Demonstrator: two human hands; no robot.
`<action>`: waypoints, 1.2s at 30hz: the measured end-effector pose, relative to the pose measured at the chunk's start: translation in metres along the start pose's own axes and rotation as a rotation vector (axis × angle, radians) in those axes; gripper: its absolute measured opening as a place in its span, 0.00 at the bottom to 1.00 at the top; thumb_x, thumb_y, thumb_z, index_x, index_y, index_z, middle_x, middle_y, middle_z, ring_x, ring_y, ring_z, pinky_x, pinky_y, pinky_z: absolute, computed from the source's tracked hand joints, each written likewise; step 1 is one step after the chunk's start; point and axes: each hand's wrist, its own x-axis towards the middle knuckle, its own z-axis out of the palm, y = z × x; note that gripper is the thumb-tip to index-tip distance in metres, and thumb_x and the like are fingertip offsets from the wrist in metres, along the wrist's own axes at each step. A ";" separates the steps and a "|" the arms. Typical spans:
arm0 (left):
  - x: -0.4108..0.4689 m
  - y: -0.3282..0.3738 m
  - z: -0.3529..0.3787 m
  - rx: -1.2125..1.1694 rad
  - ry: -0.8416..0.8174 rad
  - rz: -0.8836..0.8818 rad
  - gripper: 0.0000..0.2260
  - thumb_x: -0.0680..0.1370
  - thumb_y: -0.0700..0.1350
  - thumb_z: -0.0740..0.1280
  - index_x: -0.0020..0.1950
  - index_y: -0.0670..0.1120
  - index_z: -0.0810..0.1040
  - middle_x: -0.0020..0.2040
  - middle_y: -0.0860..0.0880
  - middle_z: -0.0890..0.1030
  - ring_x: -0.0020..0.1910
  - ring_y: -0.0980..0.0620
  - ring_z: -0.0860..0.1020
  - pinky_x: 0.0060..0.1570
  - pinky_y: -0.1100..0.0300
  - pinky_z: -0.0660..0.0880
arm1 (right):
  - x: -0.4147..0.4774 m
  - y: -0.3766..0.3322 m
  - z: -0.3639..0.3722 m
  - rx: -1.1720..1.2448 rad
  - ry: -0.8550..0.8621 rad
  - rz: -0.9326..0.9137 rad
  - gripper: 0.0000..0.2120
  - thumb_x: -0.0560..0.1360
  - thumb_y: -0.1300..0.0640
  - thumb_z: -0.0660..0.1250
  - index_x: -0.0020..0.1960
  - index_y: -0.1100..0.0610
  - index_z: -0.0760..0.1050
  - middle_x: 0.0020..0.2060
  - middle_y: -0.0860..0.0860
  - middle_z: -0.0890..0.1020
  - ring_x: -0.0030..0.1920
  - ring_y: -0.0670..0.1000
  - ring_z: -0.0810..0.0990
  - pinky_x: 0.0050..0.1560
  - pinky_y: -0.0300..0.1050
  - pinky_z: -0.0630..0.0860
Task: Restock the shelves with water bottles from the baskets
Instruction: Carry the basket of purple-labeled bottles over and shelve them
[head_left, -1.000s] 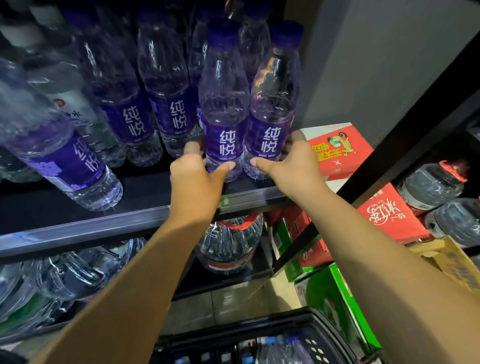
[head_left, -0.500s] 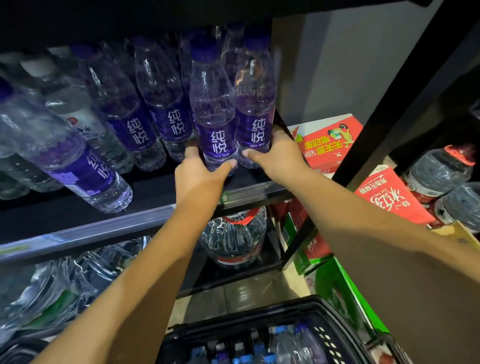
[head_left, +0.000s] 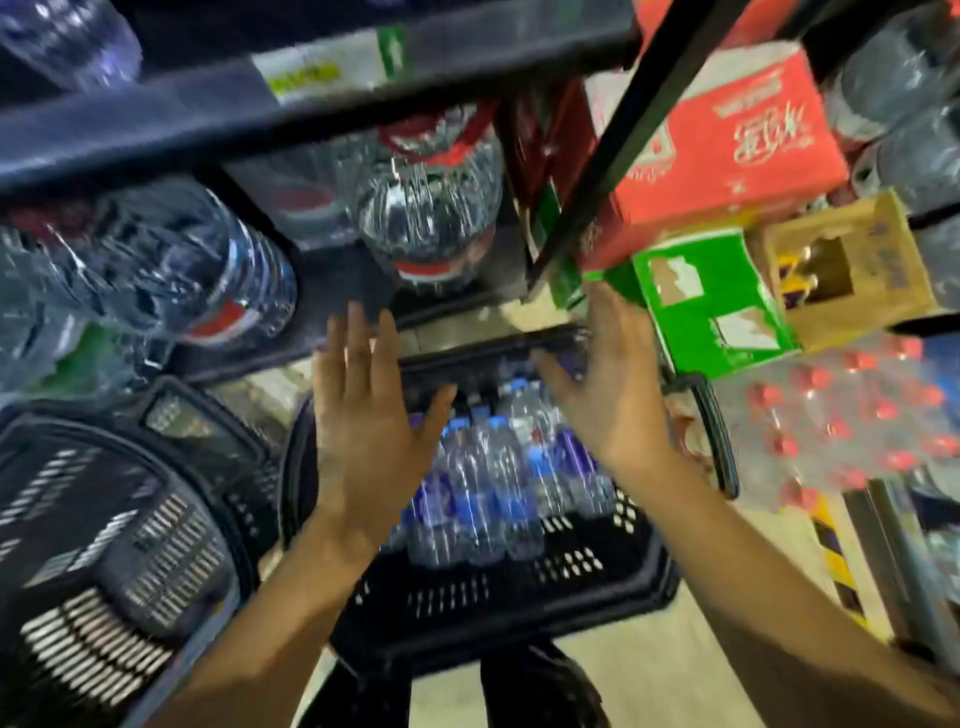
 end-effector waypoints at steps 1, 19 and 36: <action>-0.022 -0.006 0.013 0.018 -0.058 -0.016 0.35 0.77 0.61 0.58 0.75 0.39 0.59 0.75 0.36 0.61 0.75 0.37 0.58 0.71 0.38 0.60 | -0.027 0.010 0.007 -0.009 -0.056 0.057 0.31 0.71 0.55 0.73 0.68 0.67 0.67 0.59 0.64 0.75 0.59 0.63 0.72 0.60 0.53 0.68; -0.146 -0.090 0.157 -0.037 -0.716 -0.605 0.50 0.69 0.70 0.65 0.79 0.46 0.44 0.77 0.39 0.57 0.75 0.38 0.58 0.70 0.41 0.63 | -0.183 0.158 0.108 -0.270 -0.587 0.564 0.41 0.73 0.49 0.71 0.75 0.66 0.55 0.67 0.65 0.67 0.67 0.65 0.65 0.68 0.58 0.66; -0.127 -0.113 0.211 -0.552 -0.626 -0.853 0.31 0.67 0.53 0.78 0.65 0.51 0.68 0.56 0.50 0.80 0.53 0.48 0.80 0.56 0.49 0.77 | -0.152 0.172 0.146 -0.311 -0.424 0.721 0.19 0.74 0.47 0.69 0.56 0.60 0.74 0.46 0.57 0.82 0.49 0.59 0.79 0.49 0.50 0.76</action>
